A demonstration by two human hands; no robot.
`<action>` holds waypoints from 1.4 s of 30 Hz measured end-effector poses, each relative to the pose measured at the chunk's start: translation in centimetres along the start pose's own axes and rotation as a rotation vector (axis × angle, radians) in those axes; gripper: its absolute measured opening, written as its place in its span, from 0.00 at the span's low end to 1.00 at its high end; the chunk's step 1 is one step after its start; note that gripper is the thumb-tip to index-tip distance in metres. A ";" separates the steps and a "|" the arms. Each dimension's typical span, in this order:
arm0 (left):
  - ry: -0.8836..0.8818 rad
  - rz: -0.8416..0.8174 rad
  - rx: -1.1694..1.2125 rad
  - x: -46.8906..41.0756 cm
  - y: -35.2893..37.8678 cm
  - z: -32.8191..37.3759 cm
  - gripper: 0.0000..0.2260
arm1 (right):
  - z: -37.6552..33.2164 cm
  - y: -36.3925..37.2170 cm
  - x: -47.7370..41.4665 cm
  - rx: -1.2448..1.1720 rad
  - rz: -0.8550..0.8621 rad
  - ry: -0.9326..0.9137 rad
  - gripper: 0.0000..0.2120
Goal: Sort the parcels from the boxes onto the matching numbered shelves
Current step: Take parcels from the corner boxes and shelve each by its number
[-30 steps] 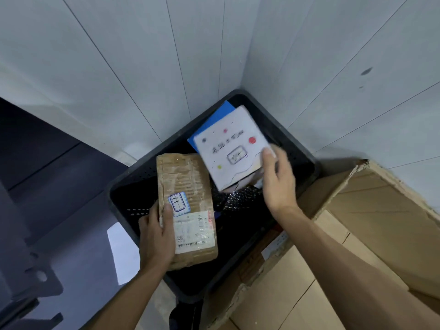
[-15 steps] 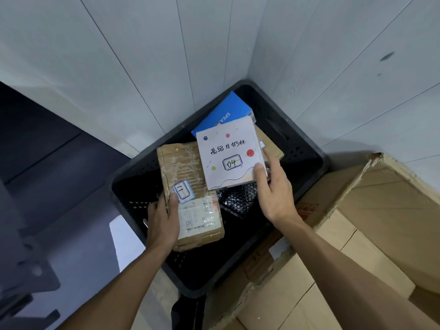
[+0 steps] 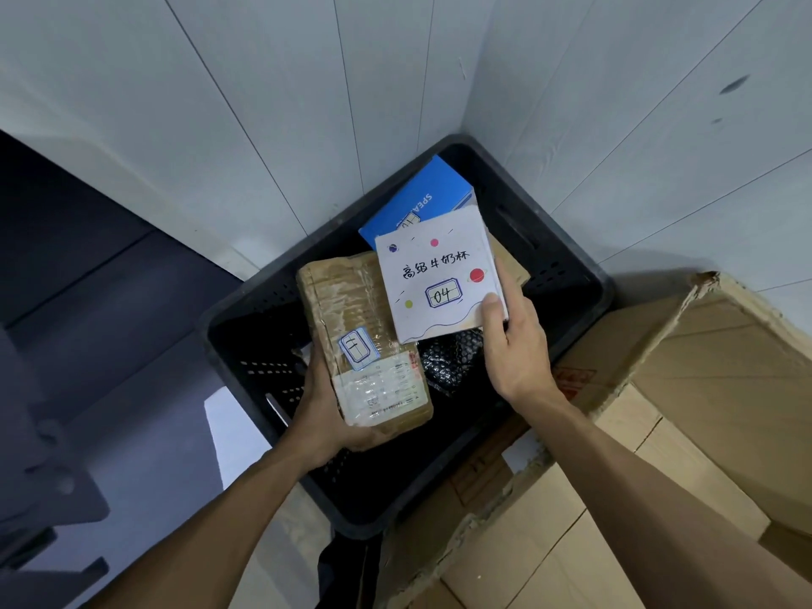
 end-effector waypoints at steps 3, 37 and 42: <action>0.010 -0.004 -0.075 0.8 0.0 0.6 0.64 | 0.1 0.2 0.0 0.007 -0.015 0.004 0.27; 0.371 0.273 -0.411 3.4 1.5 4.0 0.59 | -0.5 -1.1 0.0 -0.080 0.077 -0.036 0.24; 0.398 0.247 -0.445 3.1 1.5 3.7 0.63 | -0.4 -0.9 0.1 -0.048 0.049 -0.053 0.16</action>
Point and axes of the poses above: each hand's wrist, its own x-axis away from the middle knuckle, its own y-axis out of the palm, z = x × y, the point moved 9 cm from there along -x, towards the middle knuckle, and after that the axes turned 1 degree about y, right-handed, at the moved point
